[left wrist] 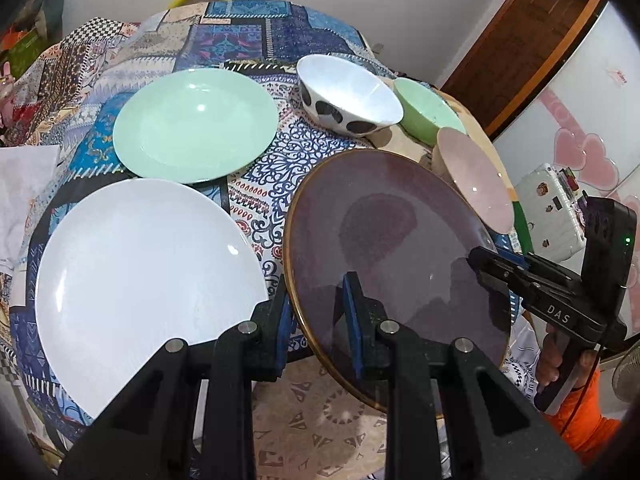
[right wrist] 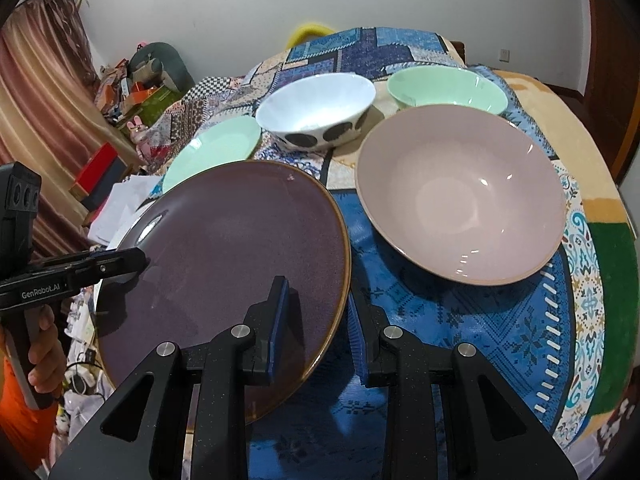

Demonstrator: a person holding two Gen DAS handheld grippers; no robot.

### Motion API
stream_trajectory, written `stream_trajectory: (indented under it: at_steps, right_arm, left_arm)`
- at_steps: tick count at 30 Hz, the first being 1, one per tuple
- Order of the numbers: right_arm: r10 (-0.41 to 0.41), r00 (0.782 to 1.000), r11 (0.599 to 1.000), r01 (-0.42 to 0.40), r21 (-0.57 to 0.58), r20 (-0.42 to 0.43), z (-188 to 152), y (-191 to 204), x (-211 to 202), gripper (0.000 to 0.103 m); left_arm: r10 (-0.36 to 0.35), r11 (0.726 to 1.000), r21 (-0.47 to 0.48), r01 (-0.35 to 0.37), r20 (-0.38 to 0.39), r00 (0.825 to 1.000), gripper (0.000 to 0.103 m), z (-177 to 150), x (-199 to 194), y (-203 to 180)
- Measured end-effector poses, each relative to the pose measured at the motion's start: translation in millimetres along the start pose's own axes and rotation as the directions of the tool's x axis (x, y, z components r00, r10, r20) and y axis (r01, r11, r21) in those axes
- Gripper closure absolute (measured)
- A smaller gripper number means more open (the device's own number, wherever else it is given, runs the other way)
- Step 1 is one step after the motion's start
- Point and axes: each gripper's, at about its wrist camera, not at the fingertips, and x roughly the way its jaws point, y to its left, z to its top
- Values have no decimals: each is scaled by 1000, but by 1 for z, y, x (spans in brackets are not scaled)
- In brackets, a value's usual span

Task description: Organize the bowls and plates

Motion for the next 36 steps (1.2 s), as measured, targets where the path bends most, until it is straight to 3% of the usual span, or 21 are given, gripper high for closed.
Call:
stream_trajectory:
  at_steps: [24, 30, 36]
  right_arm:
    - [3, 998, 999, 0, 43, -67, -4, -18, 23, 78]
    - [-10, 997, 999, 12, 29, -74, -2, -16, 24, 77]
    - [-20, 997, 999, 22, 27, -75, 0, -16, 18, 75]
  left_arm:
    - [22, 999, -21, -24, -80, 997, 78, -8, 40, 6]
    - [85, 996, 19, -83, -79, 993, 78, -11, 43, 1]
    - [92, 996, 21, -91, -73, 993, 79, -10, 38, 0]
